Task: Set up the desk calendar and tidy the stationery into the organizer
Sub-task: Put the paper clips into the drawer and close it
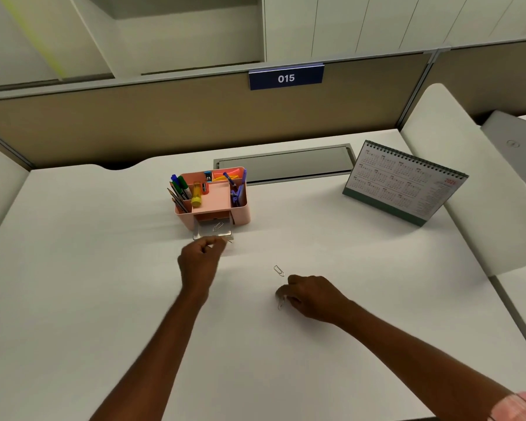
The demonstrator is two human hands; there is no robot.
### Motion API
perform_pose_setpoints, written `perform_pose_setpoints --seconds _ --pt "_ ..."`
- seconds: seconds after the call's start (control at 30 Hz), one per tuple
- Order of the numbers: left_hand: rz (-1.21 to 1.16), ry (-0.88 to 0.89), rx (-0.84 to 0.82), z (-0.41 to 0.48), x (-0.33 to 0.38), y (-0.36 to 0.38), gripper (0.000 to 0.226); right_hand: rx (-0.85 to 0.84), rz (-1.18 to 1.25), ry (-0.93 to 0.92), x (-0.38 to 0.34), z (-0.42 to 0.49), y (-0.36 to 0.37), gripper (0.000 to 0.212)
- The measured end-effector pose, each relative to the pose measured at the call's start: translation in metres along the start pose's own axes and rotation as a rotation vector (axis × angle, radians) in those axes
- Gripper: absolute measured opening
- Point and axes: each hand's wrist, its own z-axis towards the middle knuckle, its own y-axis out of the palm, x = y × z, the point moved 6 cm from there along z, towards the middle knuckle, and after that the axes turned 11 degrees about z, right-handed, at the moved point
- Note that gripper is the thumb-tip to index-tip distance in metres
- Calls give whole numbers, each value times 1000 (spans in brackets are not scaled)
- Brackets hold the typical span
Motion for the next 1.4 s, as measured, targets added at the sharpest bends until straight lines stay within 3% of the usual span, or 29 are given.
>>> perform_pose_setpoints --seconds 0.33,0.77,1.03,1.1,1.23,1.4 --pt "-54 -192 110 53 -7 -22 35 -38 -179 -145 -4 -6 4 17" --pt "310 -197 93 73 -3 -15 43 -145 -411 -306 -13 -3 4 10" --pt "435 -175 123 67 4 -12 34 -66 -501 -395 -9 -7 15 15" --pt "449 -132 162 57 11 -13 31 -37 -491 -391 -10 -11 15 19" --pt "426 200 186 9 24 -4 20 17 -433 -330 -12 -13 13 20" --pt "520 326 -166 -66 -29 47 10 82 -336 -202 -14 -20 13 12"
